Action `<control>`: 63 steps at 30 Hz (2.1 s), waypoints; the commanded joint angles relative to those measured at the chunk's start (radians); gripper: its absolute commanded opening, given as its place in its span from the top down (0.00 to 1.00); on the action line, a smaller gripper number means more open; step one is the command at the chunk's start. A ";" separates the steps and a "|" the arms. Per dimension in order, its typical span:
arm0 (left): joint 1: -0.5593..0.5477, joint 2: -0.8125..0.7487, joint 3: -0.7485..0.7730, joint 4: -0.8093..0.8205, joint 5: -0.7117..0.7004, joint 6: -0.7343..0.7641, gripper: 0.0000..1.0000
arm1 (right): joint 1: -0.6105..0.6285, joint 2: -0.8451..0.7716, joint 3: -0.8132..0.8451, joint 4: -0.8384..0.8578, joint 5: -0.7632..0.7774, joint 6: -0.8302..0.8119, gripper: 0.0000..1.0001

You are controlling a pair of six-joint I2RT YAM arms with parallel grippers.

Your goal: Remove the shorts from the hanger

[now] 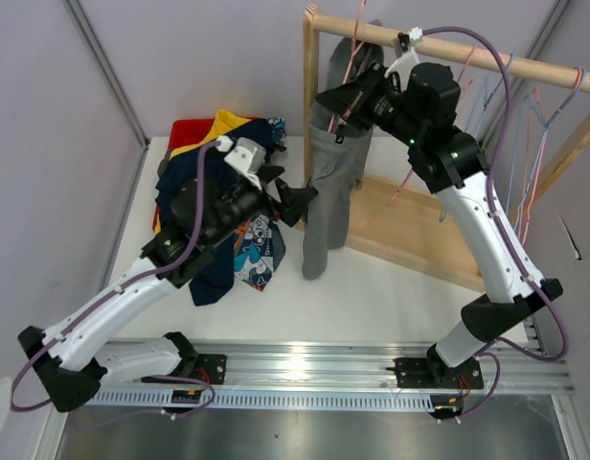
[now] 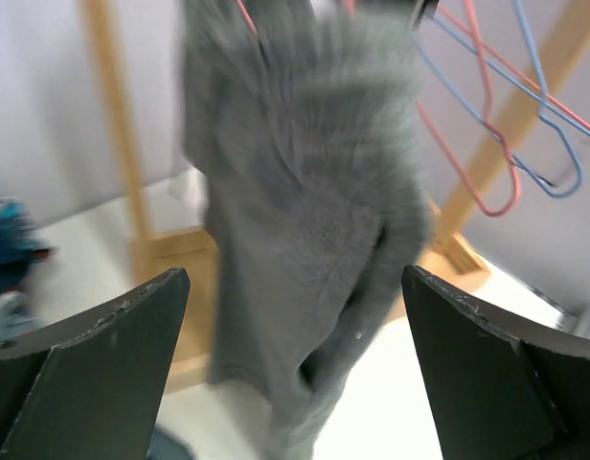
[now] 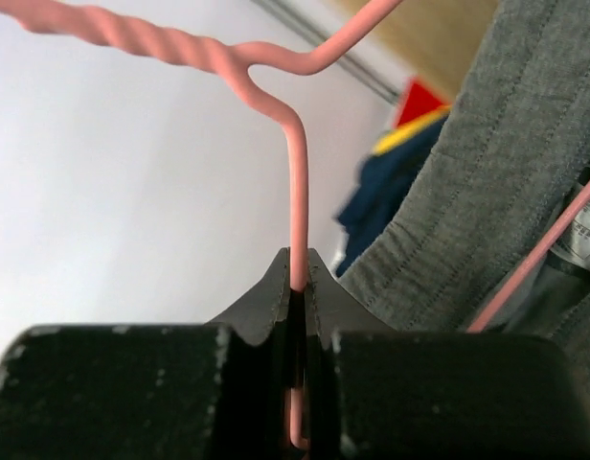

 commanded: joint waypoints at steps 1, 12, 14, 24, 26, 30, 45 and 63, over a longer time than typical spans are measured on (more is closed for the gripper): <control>-0.037 0.047 -0.010 0.158 0.124 -0.046 0.01 | 0.029 -0.125 0.104 0.238 -0.031 -0.026 1.00; -0.106 0.150 -0.036 0.262 0.108 -0.072 0.01 | 0.027 -0.168 0.043 0.266 -0.046 0.021 1.00; -0.126 0.144 -0.032 0.264 0.101 -0.069 0.02 | 0.027 -0.184 0.022 0.270 -0.035 0.021 1.00; -0.209 0.132 -0.110 0.374 -0.025 -0.055 1.00 | 0.027 -0.248 -0.064 0.307 -0.032 0.052 1.00; -0.264 0.098 -0.154 0.367 -0.094 -0.040 1.00 | 0.023 -0.253 -0.061 0.298 -0.023 0.040 1.00; -0.416 -0.006 -0.345 0.394 -0.227 -0.041 1.00 | -0.032 -0.230 -0.020 0.272 -0.061 0.060 1.00; -0.630 0.027 -0.358 0.318 -0.609 -0.078 1.00 | -0.096 -0.404 -0.358 0.296 -0.187 0.236 1.00; -0.509 0.080 0.011 -0.124 -0.838 0.022 1.00 | 0.043 -0.591 -0.317 0.013 -0.064 0.178 1.00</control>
